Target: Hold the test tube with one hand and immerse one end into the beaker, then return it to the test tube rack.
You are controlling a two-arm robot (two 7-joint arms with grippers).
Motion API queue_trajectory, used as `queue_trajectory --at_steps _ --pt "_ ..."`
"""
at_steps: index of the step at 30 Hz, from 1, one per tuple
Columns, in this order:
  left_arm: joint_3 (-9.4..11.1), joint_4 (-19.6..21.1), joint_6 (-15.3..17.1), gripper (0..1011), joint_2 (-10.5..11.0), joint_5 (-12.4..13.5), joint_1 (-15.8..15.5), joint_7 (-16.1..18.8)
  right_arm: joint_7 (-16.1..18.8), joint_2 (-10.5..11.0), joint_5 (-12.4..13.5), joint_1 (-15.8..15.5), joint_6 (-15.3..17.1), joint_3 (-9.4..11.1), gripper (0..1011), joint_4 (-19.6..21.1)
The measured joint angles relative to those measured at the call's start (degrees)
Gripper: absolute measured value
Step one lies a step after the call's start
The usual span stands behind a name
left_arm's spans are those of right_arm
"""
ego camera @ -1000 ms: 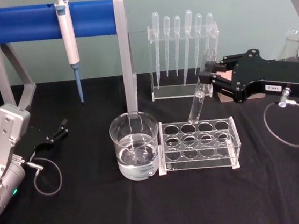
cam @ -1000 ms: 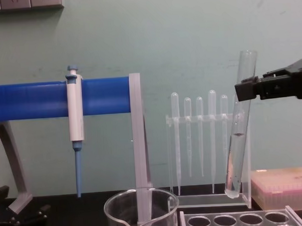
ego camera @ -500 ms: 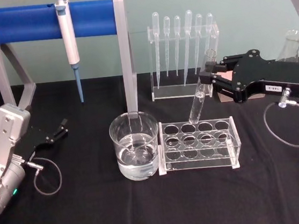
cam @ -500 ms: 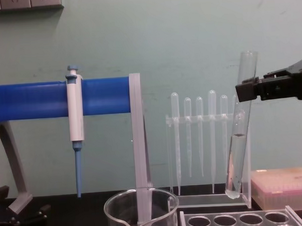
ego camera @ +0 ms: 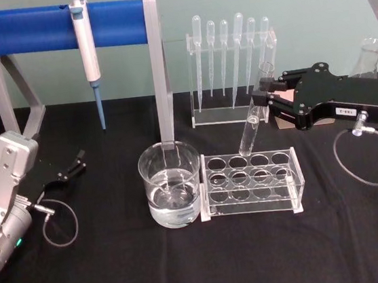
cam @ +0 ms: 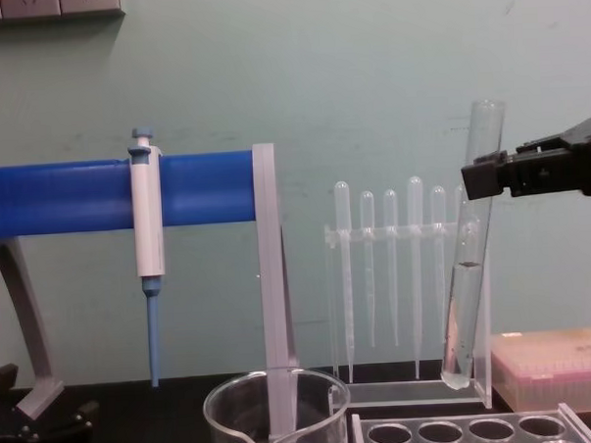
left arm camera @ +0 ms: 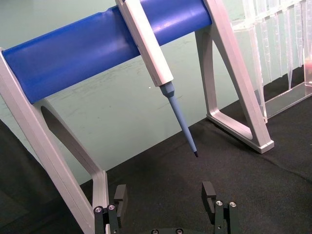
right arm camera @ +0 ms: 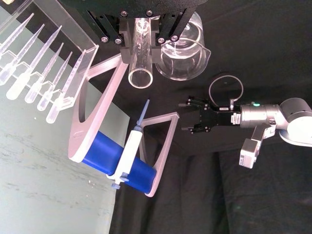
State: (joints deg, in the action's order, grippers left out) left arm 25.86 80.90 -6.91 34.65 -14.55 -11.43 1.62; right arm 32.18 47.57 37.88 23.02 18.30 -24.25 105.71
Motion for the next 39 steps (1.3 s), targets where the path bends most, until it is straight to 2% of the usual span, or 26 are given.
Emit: queue_trajectory --at_steps 39 --pt "0.00 0.00 0.00 1000 0.00 0.00 0.00 0.00 0.00 0.00 -0.01 -0.01 -0.03 0.00 238 0.00"
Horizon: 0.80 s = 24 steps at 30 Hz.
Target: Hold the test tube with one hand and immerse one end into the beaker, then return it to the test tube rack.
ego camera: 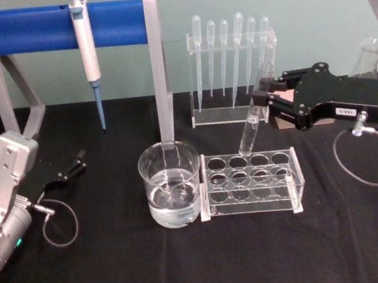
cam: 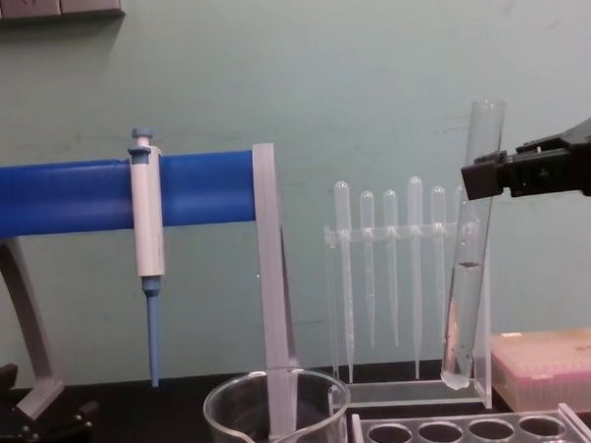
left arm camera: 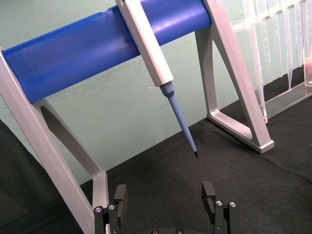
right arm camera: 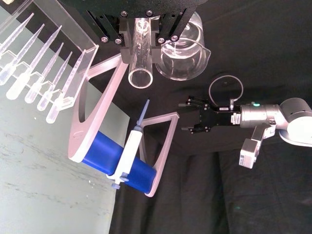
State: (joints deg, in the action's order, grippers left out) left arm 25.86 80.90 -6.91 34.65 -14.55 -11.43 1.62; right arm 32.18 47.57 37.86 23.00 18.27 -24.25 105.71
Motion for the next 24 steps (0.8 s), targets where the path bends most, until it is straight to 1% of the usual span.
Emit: queue_trajectory --at_steps 24 --pt "0.00 0.00 0.00 1000 0.00 0.00 0.00 0.00 0.00 0.00 0.00 0.00 0.00 0.00 238 0.00"
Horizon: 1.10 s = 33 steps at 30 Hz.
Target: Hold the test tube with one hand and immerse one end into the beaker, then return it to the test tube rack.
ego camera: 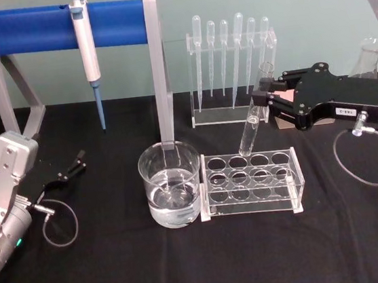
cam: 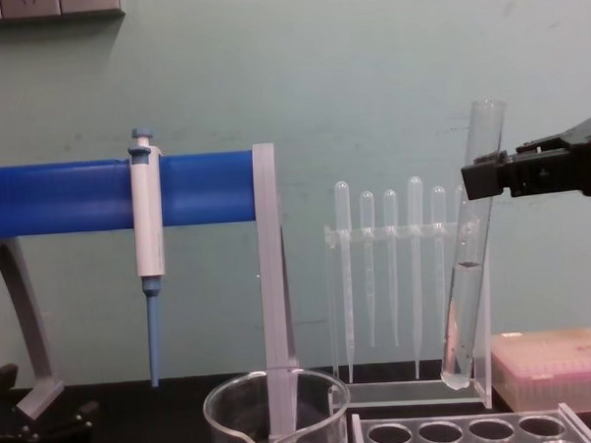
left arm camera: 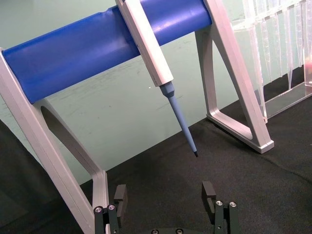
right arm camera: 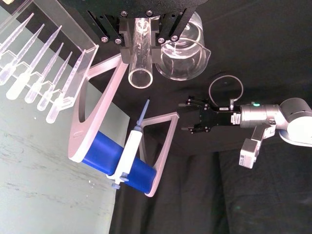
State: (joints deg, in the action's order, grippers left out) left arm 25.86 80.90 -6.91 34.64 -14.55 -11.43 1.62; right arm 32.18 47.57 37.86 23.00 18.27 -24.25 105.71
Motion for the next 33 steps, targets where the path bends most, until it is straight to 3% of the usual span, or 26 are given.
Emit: queue_trajectory --at_steps 33 --pt "0.00 0.00 0.00 1000 0.00 0.00 0.00 0.00 0.00 0.00 0.00 0.00 0.00 0.00 238 0.00"
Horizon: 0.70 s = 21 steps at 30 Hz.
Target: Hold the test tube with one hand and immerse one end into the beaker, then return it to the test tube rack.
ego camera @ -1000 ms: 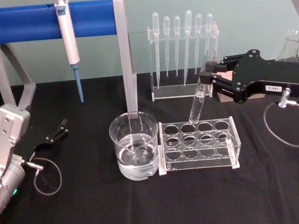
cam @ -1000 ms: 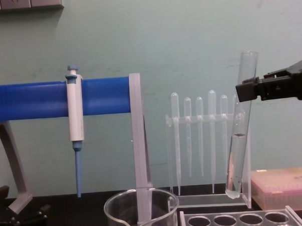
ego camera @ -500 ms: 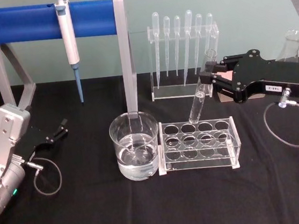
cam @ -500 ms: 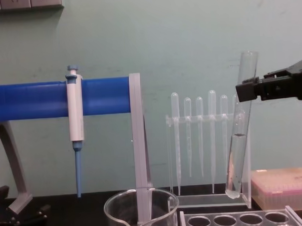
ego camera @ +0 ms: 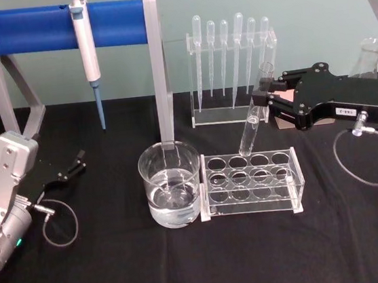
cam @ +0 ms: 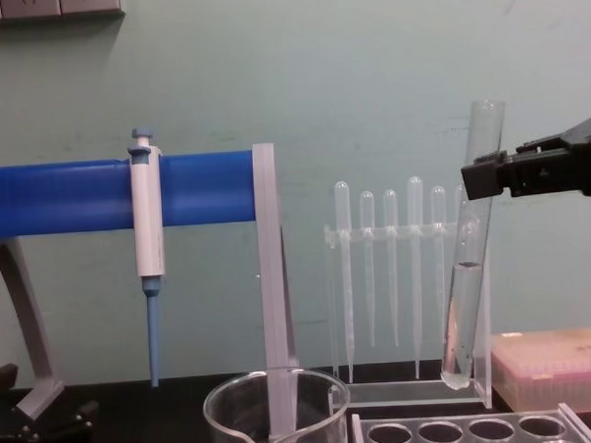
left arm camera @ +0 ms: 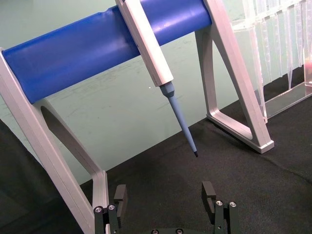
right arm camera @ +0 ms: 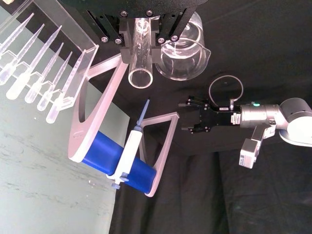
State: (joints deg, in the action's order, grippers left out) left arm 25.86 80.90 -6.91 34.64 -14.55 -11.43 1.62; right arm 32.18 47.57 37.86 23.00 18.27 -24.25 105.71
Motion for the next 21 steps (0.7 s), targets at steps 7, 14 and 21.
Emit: queue_trajectory --at_steps 7,14,21 --pt "0.00 0.00 0.00 1000 0.00 0.00 0.00 0.00 0.00 0.00 0.00 0.00 0.00 0.00 238 0.00" --pt "0.00 0.00 0.00 1000 0.00 0.00 0.00 0.00 0.00 0.00 0.00 0.00 0.00 0.00 238 0.00" --pt "0.00 0.00 0.00 1000 0.00 0.00 0.00 0.00 0.00 0.00 0.00 0.00 0.00 0.00 238 0.00"
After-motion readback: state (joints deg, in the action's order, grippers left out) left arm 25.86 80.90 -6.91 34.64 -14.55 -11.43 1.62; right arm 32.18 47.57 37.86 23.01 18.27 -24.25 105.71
